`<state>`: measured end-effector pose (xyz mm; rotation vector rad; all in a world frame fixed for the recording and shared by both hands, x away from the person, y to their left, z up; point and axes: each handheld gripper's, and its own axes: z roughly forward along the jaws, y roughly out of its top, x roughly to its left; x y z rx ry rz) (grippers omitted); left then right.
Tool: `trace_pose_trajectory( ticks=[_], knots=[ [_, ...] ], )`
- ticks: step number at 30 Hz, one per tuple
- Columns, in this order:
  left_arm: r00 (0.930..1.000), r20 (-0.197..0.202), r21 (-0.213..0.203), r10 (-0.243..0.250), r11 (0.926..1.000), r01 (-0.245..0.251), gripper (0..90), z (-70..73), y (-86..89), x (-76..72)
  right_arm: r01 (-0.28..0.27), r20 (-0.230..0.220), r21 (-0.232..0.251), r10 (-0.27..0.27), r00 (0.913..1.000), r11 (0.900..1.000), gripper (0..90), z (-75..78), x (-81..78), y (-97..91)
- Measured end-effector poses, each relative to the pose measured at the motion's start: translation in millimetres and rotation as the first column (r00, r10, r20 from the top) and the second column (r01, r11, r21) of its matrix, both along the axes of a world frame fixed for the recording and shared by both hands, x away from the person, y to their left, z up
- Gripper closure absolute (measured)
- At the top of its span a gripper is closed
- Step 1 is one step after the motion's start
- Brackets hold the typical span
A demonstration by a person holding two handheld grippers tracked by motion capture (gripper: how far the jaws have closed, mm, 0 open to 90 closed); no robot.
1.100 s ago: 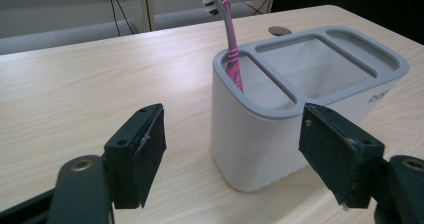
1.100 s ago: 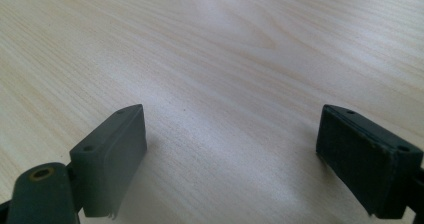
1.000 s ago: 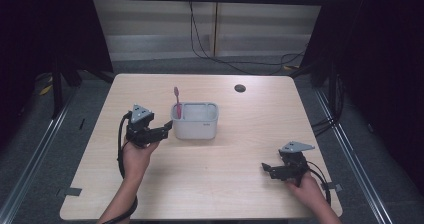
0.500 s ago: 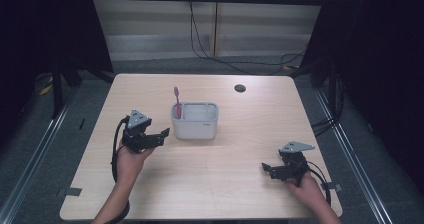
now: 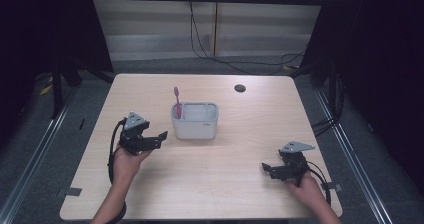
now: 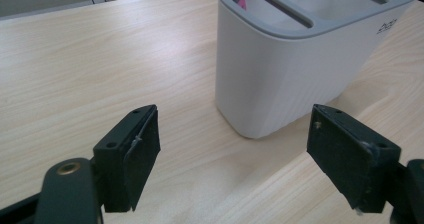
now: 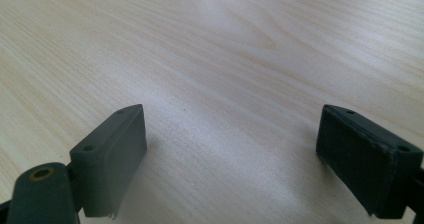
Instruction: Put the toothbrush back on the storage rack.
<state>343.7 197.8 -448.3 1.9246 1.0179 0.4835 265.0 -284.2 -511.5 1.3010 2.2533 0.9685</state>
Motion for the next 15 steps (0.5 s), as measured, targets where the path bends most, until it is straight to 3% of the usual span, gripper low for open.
trace_pose_trajectory(
  ticks=[4, 15],
  knots=[
    [0.9999, -0.005, 0.020, -0.009, 0.9998, 0.009, 21.1, -2.9, 3.4, 0.7, 0.000, 0.000, 0.000, 0.000, 1.0000, 1.0000, 12.0, 0.0, 0.0, 0.0],
    [0.9998, -0.018, 0.003, 0.012, 0.9999, -0.012, 21.1, -12.2, 15.2, 2.3, 0.001, -0.001, 0.001, -0.001, 1.0000, 1.0000, 12.0, 0.0, -0.1, 0.1]
  ],
)
